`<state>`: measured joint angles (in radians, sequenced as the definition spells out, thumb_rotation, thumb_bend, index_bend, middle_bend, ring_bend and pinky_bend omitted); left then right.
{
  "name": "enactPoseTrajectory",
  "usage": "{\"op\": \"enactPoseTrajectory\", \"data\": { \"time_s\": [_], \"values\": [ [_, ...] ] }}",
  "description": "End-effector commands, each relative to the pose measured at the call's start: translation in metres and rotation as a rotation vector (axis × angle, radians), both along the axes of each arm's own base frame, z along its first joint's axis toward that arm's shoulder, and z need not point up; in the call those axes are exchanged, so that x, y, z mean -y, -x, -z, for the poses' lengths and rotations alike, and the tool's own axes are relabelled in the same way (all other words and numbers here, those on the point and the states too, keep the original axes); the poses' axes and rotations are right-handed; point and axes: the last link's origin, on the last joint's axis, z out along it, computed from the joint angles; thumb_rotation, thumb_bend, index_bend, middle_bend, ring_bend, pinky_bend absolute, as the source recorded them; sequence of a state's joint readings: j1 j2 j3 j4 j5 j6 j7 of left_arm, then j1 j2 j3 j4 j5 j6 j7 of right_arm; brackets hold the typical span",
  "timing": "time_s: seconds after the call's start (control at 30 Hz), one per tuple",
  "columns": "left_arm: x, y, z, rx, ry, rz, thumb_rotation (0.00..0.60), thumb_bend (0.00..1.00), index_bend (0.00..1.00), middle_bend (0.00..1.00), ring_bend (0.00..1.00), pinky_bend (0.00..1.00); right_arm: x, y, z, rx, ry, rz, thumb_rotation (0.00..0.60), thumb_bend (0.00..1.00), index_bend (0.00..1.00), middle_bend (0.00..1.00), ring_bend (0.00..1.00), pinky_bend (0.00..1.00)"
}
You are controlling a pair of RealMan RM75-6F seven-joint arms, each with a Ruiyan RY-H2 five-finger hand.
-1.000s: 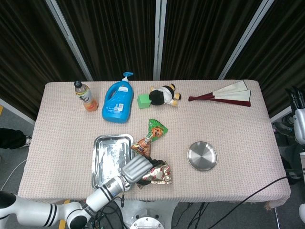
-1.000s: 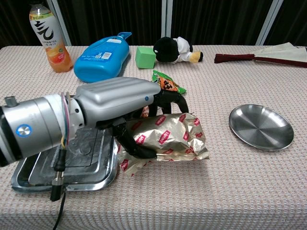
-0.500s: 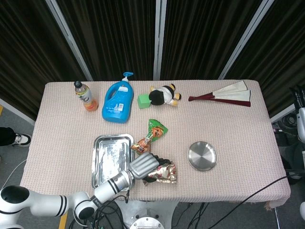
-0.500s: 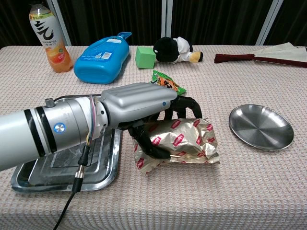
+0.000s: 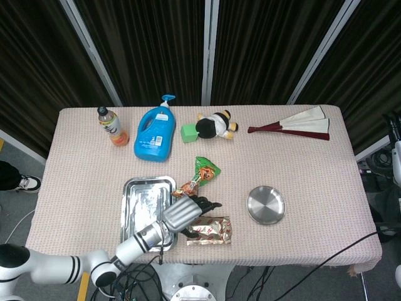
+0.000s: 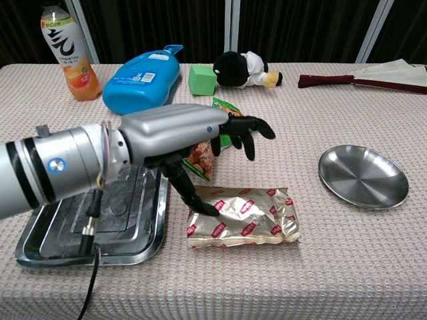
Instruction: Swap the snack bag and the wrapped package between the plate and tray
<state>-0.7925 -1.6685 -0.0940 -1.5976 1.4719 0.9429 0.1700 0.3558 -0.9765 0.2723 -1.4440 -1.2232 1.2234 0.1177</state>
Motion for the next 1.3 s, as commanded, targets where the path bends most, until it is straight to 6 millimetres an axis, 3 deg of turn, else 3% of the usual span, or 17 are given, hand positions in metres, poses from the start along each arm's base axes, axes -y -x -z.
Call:
{"op": "enactPoseTrajectory", "data": {
  "time_s": [0.03,0.2,0.33,0.53,0.83,1.1,1.3],
  "values": [
    [-0.013,0.013,-0.029,0.016,-0.103,-0.045,0.6,0.03,0.13,0.26,0.22,0.34,0.0,-0.001,0.0,-0.001,0.001,-0.003,0.6,0.12,0.0,0.0,0.0,0.0],
    [-0.043,0.024,-0.068,0.041,-0.238,-0.123,0.6,0.03,0.14,0.26,0.22,0.34,0.0,0.0,-0.002,0.003,0.009,-0.003,0.6,0.12,0.0,0.0,0.0,0.0],
    [-0.062,0.025,-0.076,0.037,-0.259,-0.146,0.6,0.03,0.14,0.24,0.18,0.3,-0.002,0.002,-0.001,0.006,0.007,0.005,0.6,0.12,0.0,0.0,0.0,0.0],
    [-0.073,0.014,-0.062,0.121,-0.099,-0.308,0.6,0.01,0.14,0.23,0.16,0.27,-0.004,0.004,-0.003,0.005,0.01,0.015,0.6,0.12,0.0,0.0,0.0,0.0],
    [-0.069,-0.005,-0.03,0.117,-0.014,-0.322,0.6,0.0,0.13,0.21,0.14,0.25,-0.006,0.009,-0.004,0.008,0.011,0.027,0.6,0.12,0.0,0.0,0.0,0.0],
    [-0.073,-0.009,0.0,0.043,-0.066,-0.366,0.6,0.0,0.09,0.08,0.05,0.17,-0.009,0.012,-0.006,0.006,0.014,0.031,0.6,0.12,0.0,0.0,0.0,0.0],
    [-0.077,-0.006,0.01,0.021,-0.094,-0.409,0.6,0.0,0.09,0.07,0.04,0.16,-0.01,0.013,-0.005,0.003,0.012,0.035,0.6,0.12,0.0,0.0,0.0,0.0]
  ]
}}
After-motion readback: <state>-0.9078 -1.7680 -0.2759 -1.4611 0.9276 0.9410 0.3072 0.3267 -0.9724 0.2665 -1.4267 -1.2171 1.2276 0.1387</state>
